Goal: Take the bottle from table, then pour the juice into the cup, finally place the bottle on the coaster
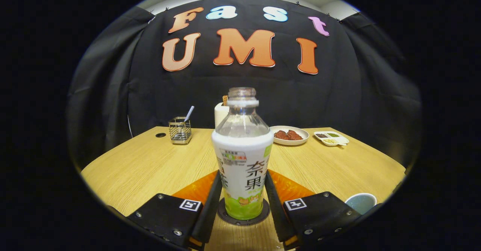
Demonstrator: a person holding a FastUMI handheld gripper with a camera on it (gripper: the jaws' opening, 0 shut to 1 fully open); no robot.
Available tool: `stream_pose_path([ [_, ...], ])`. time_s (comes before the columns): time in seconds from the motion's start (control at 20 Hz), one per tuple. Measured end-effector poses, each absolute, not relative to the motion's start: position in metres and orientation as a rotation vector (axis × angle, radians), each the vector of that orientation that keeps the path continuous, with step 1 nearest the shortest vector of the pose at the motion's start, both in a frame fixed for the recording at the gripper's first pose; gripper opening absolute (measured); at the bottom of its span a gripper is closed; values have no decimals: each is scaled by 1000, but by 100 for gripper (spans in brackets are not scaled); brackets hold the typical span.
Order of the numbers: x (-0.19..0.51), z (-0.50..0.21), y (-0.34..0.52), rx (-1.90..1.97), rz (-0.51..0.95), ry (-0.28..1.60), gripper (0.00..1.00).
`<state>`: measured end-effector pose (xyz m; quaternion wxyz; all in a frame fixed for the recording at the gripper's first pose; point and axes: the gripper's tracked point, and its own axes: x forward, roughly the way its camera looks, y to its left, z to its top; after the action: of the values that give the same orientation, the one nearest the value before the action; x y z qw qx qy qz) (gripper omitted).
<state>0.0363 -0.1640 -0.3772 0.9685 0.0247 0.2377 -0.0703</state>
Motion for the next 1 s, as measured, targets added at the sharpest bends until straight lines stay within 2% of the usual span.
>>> stream_pose_path([
  [0.05,34,-374,-164,56,-147,474,67],
  [0.35,26,-349,-162,117,-160,418,93],
  [0.45,18,-336,-157,128,-151,405,97],
  [1.0,-16,-196,-116,3,-131,240,97],
])
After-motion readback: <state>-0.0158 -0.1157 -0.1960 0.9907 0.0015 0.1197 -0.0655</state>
